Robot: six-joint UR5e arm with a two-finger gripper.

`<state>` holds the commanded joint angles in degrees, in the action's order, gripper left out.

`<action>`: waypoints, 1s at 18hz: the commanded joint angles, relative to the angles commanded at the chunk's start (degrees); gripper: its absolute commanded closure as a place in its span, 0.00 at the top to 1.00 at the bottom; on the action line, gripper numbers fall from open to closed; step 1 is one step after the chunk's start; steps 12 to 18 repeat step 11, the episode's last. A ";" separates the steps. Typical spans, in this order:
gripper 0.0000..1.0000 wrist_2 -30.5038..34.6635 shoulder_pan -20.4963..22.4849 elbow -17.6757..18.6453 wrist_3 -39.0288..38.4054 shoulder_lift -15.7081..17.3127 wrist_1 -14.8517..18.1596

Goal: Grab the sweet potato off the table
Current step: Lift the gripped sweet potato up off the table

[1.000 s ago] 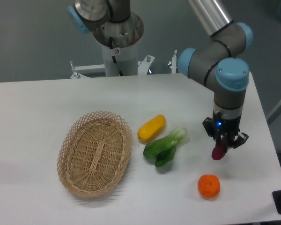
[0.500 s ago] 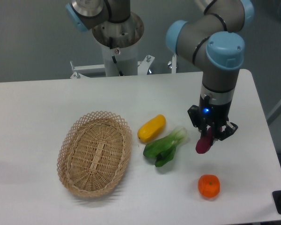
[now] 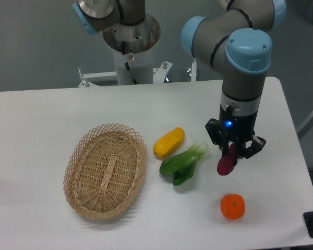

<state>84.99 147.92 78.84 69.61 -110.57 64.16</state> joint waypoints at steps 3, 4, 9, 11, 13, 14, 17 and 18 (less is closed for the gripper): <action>0.20 0.44 0.00 -0.09 0.09 -0.09 -0.09; 0.20 0.44 0.00 -0.09 0.09 0.00 -0.09; 0.20 0.44 0.00 0.09 0.09 0.00 -0.35; 0.20 0.44 0.00 0.09 0.09 0.09 -0.26; 0.20 0.44 0.00 0.09 0.09 0.09 -0.26; 0.20 0.44 0.00 0.09 0.09 0.09 -0.26; 0.20 0.44 0.00 0.09 0.09 0.09 -0.26; 0.20 0.44 0.00 0.09 0.09 0.09 -0.26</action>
